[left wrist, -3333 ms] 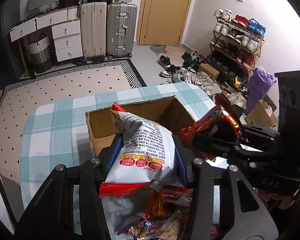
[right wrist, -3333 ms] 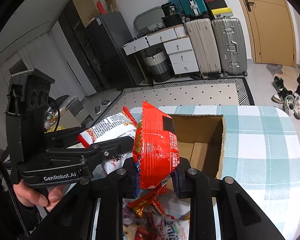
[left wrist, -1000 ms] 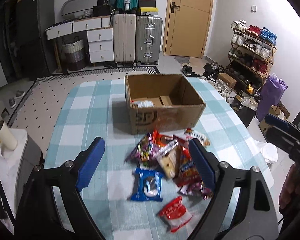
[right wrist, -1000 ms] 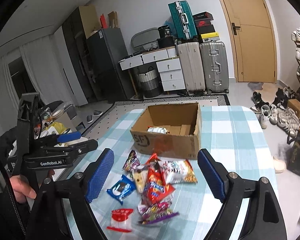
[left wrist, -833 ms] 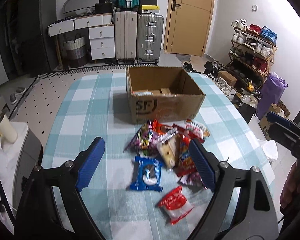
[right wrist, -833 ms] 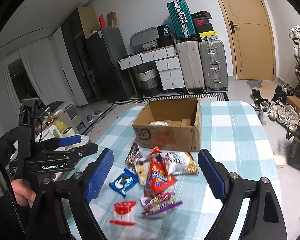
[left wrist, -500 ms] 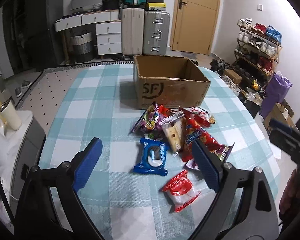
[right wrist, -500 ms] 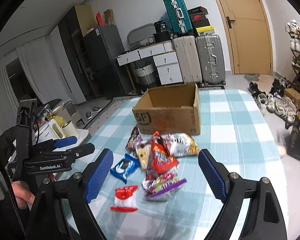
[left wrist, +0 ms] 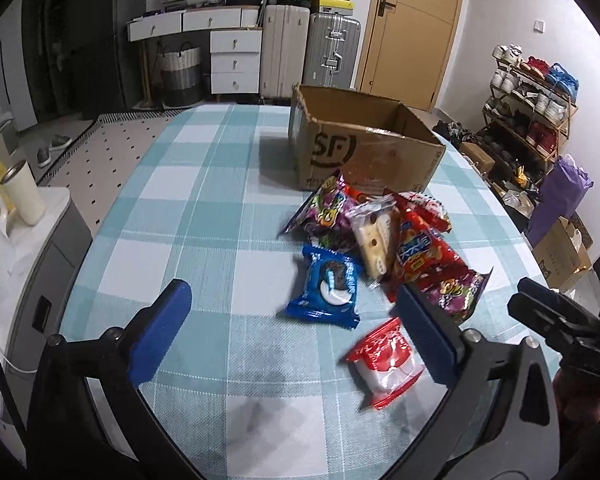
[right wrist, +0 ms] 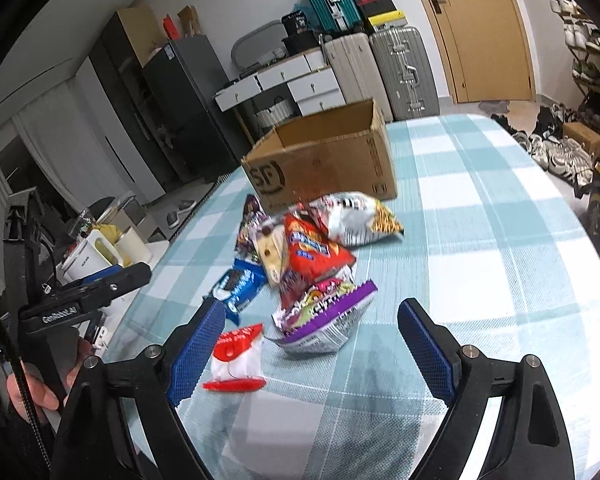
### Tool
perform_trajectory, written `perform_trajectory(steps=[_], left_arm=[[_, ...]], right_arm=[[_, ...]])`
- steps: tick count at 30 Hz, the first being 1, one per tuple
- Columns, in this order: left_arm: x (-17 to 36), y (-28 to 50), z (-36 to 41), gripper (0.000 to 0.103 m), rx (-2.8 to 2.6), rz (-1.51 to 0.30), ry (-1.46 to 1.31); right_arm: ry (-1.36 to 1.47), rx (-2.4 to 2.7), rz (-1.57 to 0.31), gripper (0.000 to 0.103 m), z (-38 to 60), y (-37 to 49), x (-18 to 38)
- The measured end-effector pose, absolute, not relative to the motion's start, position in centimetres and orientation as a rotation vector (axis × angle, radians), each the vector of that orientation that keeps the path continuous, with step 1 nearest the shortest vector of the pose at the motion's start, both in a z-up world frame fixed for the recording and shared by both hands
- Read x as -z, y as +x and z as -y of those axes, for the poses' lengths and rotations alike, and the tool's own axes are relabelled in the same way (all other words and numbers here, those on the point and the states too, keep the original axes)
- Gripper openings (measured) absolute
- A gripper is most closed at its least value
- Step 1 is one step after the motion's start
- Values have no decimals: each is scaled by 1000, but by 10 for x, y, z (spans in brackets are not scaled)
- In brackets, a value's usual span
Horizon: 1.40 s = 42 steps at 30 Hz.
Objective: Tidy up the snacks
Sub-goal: 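Move both grippers back from the box toward the remaining snack pile, then grasp the purple candy bag with the right gripper while the left gripper grasps the blue Oreo pack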
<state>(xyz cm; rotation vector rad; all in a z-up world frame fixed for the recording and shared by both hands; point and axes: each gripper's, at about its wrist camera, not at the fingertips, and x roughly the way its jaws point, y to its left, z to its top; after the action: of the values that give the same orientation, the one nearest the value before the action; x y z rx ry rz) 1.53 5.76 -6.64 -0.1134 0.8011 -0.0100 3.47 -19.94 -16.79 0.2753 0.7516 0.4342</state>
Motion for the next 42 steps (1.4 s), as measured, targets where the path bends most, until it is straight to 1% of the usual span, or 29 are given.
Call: perform_trajectory(steps=[9,20,24,26,29,31,32,33,35,37,38,39,42], left_arm=[[89,23,-62,102,35,-832,-137],[109,34,-74,102,30,-872,-158],[115,37,-79,102,30,-885,-170],[117,38,-80,102,30,-890,-174],[121,41,-81,102,34,-898,-180],[122,42,-81,102,34,-901,-179],[123,43,-81,102,33,-902,-179],[123,43,-81,102,32,-904,-180],[125,44,-82,102,33,-908,-185],[127,46,-82,102,32,-915,-189],[129,46,-82,102,32,-918,-190],[129,47,-82,102,31,-920,-191],[131,49,-82,102,32,-926,-192]], right_arm=[[274,-444,-825,90,191,60,199],[243,-465,-880,90,180,83,216],[241,-474,-892,86,176,89,220],[233,-479,-897,83,173,92,222],[219,-493,-899,73,166,96,224],[213,-499,-907,64,164,98,226],[211,-505,-910,62,162,98,228],[211,-505,-910,56,162,98,228],[214,-530,-914,54,159,98,229],[209,-540,-901,45,158,96,228],[217,-547,-897,44,159,95,229],[224,-548,-893,37,160,94,229],[241,-557,-878,35,163,91,228]])
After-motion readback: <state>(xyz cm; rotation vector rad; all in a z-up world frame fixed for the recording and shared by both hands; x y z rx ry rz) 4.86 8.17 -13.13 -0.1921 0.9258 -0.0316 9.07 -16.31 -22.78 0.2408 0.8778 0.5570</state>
